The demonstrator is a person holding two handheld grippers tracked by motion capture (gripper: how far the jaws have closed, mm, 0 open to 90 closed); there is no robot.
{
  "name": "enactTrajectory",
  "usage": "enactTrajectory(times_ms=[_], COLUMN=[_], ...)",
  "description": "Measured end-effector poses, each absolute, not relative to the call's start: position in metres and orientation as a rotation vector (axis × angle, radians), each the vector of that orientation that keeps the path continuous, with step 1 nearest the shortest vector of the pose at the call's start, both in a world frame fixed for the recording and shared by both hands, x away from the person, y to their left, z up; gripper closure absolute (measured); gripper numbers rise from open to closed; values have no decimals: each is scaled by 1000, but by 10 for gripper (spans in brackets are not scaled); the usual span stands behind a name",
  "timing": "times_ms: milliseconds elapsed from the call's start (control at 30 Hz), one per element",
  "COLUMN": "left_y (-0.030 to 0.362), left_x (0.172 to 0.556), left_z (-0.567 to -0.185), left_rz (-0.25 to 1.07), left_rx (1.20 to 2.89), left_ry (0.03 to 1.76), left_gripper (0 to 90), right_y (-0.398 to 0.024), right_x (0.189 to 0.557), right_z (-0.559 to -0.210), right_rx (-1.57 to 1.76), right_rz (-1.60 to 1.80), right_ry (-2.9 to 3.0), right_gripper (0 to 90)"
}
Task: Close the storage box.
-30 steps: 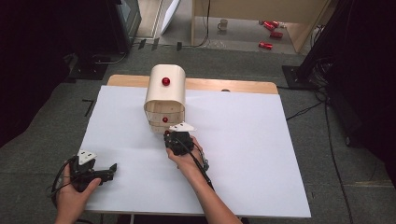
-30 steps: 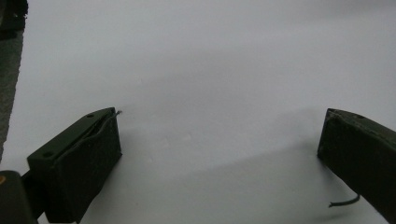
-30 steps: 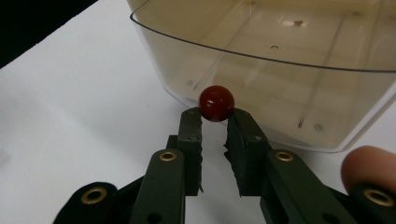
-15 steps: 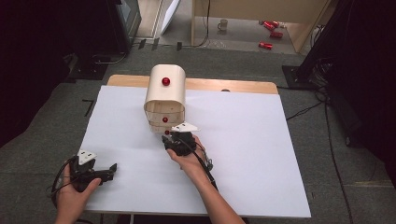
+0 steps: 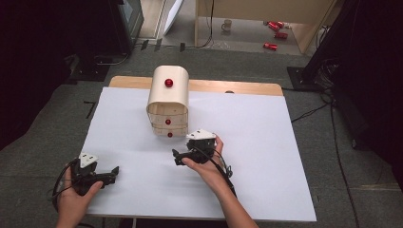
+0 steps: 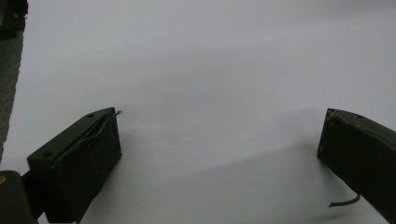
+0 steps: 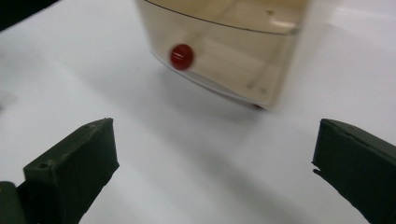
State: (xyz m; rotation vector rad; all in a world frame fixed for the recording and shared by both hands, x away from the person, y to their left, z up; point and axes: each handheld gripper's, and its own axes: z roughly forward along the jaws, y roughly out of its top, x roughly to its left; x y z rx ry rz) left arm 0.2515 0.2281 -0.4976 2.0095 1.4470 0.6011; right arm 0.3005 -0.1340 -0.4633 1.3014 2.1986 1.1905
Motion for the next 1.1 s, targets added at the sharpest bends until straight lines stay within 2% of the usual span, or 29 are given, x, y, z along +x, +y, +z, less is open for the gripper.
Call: enactTrajectory(times_ms=[1100], left_y=[228], left_x=[251], left_z=[-497], left_rz=[602], left_rx=[2012], left_ry=[1445], left_gripper=[0], right_y=[-277], right_x=[258], right_z=[-469], right_rx=[1487], right_rz=[1078], right_ry=[2027], right_gripper=[0])
